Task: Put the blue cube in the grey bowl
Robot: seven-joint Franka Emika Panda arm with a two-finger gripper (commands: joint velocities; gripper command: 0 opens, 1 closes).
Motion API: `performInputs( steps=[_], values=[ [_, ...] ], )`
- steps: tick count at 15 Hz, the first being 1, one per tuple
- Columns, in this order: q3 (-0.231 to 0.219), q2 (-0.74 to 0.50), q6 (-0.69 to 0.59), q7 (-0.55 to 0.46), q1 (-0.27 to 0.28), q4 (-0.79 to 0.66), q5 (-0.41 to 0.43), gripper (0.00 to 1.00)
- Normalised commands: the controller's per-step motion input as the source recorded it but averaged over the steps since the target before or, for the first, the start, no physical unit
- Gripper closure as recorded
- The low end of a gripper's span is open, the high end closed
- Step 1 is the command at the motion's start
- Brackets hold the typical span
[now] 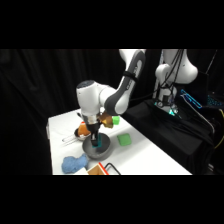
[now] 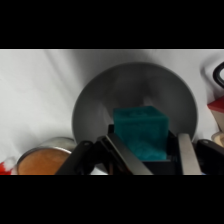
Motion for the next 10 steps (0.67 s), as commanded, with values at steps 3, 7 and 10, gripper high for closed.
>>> performInputs(
  steps=[3, 7, 10],
  values=[
    [-0.075, -0.05, 0.04, -0.09, 0.067, 0.04, 0.022, 0.0],
    [-0.067, -0.25, -0.16, -0.12, 0.051, -0.02, 0.02, 0.0],
    [0.017, -0.51, -0.47, -0.22, -0.015, -0.12, 0.091, 0.0]
  ],
)
